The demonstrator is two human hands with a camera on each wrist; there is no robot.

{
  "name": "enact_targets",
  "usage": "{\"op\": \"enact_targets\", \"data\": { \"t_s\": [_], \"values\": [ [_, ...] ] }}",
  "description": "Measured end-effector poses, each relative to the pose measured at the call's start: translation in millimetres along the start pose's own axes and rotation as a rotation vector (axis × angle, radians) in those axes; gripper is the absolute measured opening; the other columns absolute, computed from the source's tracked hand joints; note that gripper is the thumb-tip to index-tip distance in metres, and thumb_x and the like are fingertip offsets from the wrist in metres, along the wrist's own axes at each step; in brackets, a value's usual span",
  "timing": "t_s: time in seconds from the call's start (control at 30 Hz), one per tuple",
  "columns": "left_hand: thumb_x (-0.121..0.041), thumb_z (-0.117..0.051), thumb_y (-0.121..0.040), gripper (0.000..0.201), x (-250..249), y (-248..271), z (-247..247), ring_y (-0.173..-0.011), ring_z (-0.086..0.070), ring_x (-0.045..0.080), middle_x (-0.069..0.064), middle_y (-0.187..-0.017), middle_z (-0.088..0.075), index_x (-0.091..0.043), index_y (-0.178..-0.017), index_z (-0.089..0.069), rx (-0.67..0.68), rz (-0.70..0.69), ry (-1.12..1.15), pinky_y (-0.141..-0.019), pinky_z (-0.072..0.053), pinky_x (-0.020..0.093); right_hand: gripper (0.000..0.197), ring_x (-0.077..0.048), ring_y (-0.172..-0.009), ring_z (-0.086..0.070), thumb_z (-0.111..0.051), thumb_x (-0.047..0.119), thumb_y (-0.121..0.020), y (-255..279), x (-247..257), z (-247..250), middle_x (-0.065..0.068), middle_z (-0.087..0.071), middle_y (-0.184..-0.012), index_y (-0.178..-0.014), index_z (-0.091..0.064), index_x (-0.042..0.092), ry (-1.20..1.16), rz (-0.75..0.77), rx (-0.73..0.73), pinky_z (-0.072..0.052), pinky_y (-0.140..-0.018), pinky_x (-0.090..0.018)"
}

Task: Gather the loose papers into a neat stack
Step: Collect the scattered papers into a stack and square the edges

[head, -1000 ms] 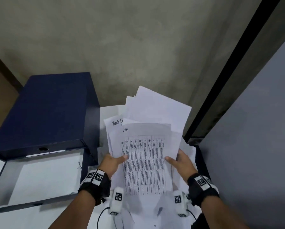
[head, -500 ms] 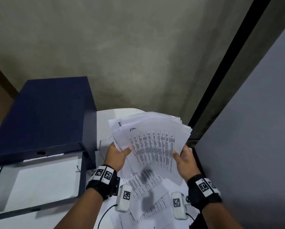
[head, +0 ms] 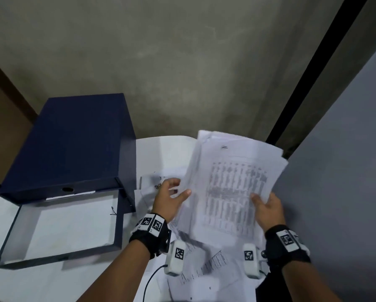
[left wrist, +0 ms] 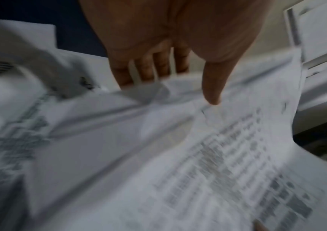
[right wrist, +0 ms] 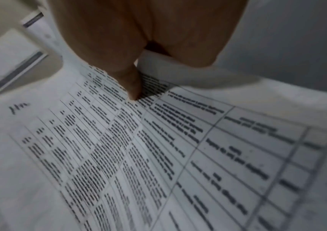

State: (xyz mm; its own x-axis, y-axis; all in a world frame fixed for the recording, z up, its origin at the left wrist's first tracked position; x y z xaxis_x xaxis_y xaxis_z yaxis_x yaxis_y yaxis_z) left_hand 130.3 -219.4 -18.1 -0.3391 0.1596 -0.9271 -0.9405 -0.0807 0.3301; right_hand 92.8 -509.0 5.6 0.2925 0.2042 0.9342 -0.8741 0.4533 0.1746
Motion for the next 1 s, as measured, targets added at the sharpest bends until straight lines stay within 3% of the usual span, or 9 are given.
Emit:
{"op": "enact_targets", "data": {
  "t_s": [0.1, 0.23, 0.37, 0.47, 0.63, 0.73, 0.83, 0.93, 1.0],
  "values": [
    [-0.027, -0.071, -0.081, 0.058, 44, 0, 18, -0.119, -0.053, 0.030, 0.010, -0.138, -0.046, -0.016, -0.131, -0.045, -0.174, 0.314, -0.242, -0.094, -0.048, 0.035, 0.026, -0.027, -0.103, -0.064, -0.057, 0.007, -0.094, -12, -33, 29, -0.007, -0.068, -0.109, -0.119, -0.065, 0.006, 0.083, -0.111, -0.049, -0.046, -0.093, -0.037],
    [-0.033, -0.074, -0.074, 0.080, 87, 5, 29, -0.118, -0.050, 0.036, 0.022, -0.137, -0.041, 0.001, -0.136, -0.034, -0.144, 0.620, -0.401, -0.078, -0.045, 0.034, 0.025, -0.028, -0.085, -0.060, -0.056, 0.008, -0.094, -20, -82, 41, -0.015, -0.067, -0.100, -0.118, -0.065, 0.003, 0.311, -0.250, 0.017, -0.047, -0.083, -0.034],
    [-0.050, -0.076, -0.067, 0.100, 98, -4, 16, -0.124, -0.048, 0.035, 0.020, -0.138, -0.043, -0.001, -0.142, -0.030, -0.083, 0.579, -0.611, -0.097, -0.047, 0.038, 0.032, -0.036, -0.104, -0.062, -0.055, 0.012, -0.094, -23, -113, 28, -0.017, -0.066, -0.119, -0.126, -0.061, 0.006, 0.465, -0.307, 0.115, -0.050, -0.096, -0.042],
    [-0.052, -0.069, -0.074, 0.089, 94, -9, 4, -0.132, -0.036, 0.034, 0.016, -0.142, -0.038, -0.009, -0.141, -0.031, -0.066, 0.456, -0.784, -0.103, -0.040, 0.042, 0.039, -0.036, -0.116, -0.058, -0.054, 0.013, -0.095, -18, -123, 14, -0.013, -0.059, -0.130, -0.134, -0.053, 0.007, 0.518, -0.334, 0.195, -0.045, -0.102, -0.039],
    [-0.042, -0.064, -0.081, 0.071, 88, -9, -22, -0.124, -0.049, 0.027, 0.008, -0.134, -0.048, -0.022, -0.142, -0.035, 0.106, 0.279, -0.778, -0.102, -0.044, 0.039, 0.037, -0.028, -0.104, -0.060, -0.051, 0.012, -0.096, -9, -126, 0, -0.012, -0.062, -0.127, -0.133, -0.055, 0.011, 0.543, -0.333, 0.259, -0.043, -0.088, -0.027],
    [-0.044, -0.065, -0.078, 0.072, 80, -6, -13, -0.135, -0.031, 0.030, 0.006, -0.146, -0.030, -0.024, -0.139, -0.034, -0.102, 0.296, -0.866, -0.107, -0.034, 0.047, 0.035, -0.020, -0.089, -0.058, -0.050, 0.010, -0.096, -9, -123, 0, -0.011, -0.065, -0.120, -0.130, -0.056, 0.012, 0.530, -0.338, 0.268, -0.043, -0.081, -0.024],
    [-0.043, -0.068, -0.075, 0.080, 85, -8, -9, -0.136, -0.030, 0.030, 0.009, -0.146, -0.029, -0.016, -0.140, -0.030, -0.122, 0.366, -0.799, -0.106, -0.034, 0.047, 0.033, -0.009, -0.075, -0.057, -0.050, 0.009, -0.096, -9, -125, 2, -0.004, -0.063, -0.105, -0.128, -0.058, 0.012, 0.537, -0.342, 0.270, -0.039, -0.057, -0.017],
    [-0.046, -0.067, -0.074, 0.084, 82, -8, -17, -0.136, -0.031, 0.029, 0.007, -0.145, -0.034, -0.019, -0.141, -0.025, -0.052, 0.302, -0.834, -0.107, -0.031, 0.047, 0.034, -0.012, -0.079, -0.059, -0.050, 0.010, -0.096, -9, -127, 1, -0.006, -0.065, -0.110, -0.129, -0.058, 0.012, 0.527, -0.343, 0.271, -0.041, -0.059, -0.019],
    [-0.046, -0.067, -0.075, 0.084, 80, -9, -17, -0.134, -0.034, 0.029, 0.008, -0.143, -0.037, -0.018, -0.143, -0.024, -0.045, 0.304, -0.811, -0.106, -0.033, 0.045, 0.035, -0.019, -0.088, -0.059, -0.051, 0.010, -0.096, -9, -127, 0, -0.009, -0.065, -0.121, -0.130, -0.057, 0.013, 0.521, -0.346, 0.275, -0.045, -0.074, -0.024]
  ]
}}
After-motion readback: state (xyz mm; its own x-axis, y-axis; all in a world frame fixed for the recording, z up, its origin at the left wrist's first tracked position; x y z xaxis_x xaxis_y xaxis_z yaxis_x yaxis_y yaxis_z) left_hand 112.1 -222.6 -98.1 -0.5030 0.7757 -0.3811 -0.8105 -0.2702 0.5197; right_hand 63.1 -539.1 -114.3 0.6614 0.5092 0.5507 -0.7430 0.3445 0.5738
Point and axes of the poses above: each hand's wrist, its own y-axis away from the middle knuckle, its own z-axis out of the back of the hand, x = y × z, the point moved 3 cm from there along -y, towards the middle knuckle
